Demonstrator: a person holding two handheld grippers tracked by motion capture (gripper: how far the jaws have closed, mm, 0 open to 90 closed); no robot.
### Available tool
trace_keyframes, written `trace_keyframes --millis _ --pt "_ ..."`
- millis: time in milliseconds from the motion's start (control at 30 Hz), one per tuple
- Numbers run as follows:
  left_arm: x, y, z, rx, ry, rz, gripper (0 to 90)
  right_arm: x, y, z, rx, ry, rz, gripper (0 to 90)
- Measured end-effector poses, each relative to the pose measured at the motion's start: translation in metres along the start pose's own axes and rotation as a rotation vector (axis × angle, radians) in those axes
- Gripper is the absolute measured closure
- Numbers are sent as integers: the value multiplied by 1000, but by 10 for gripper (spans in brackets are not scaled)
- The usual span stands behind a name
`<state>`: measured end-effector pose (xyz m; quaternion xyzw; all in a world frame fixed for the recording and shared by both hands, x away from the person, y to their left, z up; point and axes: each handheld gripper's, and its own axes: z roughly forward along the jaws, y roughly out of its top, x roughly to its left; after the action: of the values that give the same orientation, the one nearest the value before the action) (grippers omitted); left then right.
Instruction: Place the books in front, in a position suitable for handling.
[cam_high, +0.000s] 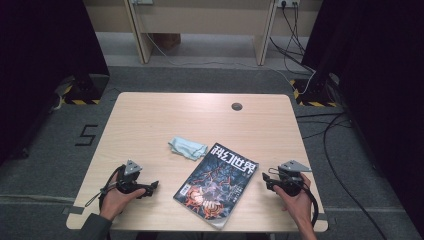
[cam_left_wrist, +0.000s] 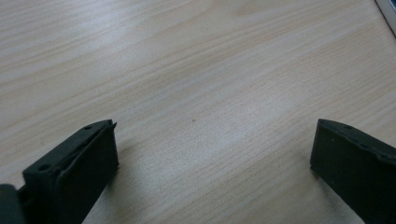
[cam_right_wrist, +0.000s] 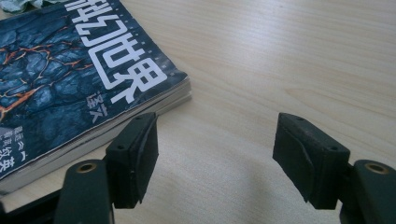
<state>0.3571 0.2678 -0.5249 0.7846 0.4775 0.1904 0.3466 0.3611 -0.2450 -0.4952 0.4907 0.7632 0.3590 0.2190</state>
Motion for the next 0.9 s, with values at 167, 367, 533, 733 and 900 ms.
trace_keyframes --millis 167,367,533,733,900 --pt "1 0 -1 -2 7 -7 31 3 1 0 -11 1 10 317" --pt "4 1 -3 -15 11 -19 145 4 6 0 -42 7 16 333" --pt "4 2 -5 -24 -21 -66 148 10 13 3 -53 22 -15 402" --pt "-2 4 -4 -18 -38 -53 150 26 38 11 -82 84 -30 497" --pt "-3 4 -5 -28 -38 -50 153 35 53 22 -81 105 -71 537"
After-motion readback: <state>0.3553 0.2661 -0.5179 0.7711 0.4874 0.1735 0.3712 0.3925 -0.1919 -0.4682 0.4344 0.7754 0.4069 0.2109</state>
